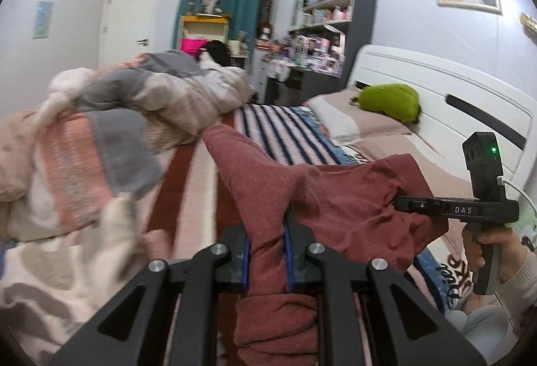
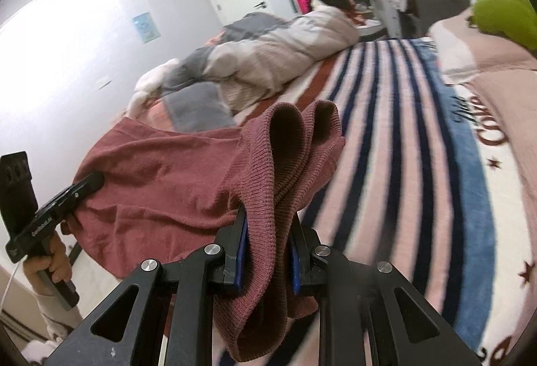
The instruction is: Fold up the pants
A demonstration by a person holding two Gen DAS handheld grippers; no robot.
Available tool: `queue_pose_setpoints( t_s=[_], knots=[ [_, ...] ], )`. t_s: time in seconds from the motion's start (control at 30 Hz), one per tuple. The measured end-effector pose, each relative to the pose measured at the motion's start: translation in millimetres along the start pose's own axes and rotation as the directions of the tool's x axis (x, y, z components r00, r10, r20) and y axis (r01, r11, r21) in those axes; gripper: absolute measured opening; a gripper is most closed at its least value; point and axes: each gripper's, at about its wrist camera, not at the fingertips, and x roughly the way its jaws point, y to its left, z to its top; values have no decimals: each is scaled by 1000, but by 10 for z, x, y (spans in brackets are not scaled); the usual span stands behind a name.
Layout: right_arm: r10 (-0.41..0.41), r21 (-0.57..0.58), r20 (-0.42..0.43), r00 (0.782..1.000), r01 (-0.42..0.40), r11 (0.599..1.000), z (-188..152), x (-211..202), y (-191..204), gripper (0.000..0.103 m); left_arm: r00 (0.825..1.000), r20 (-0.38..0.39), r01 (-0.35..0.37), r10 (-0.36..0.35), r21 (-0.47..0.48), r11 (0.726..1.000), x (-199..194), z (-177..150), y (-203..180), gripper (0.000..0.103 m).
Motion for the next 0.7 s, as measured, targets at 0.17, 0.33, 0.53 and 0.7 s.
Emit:
queue_pose_setpoints(
  t_s=[0.17,0.33,0.53,0.7],
  knots=[
    [70,-72,-24,997,-71,995,142,298,491,15,995,30,-95,97,-52,994,-380,2,468,13],
    [124,-133,-56,991,-130,983,264,590,965,15,980,49,-187,193,-105,977,-662,-27,871,13],
    [192,-201,-76,978,-204,958,357,811,1590,15,948,67,-297,311,-159,941,-1024,-74,1287,13],
    [234,-258,-102,967,-253,932,366,919,1989,15,903,84,-400,421,-192,896,-1289,-155,1552,13]
  ],
)
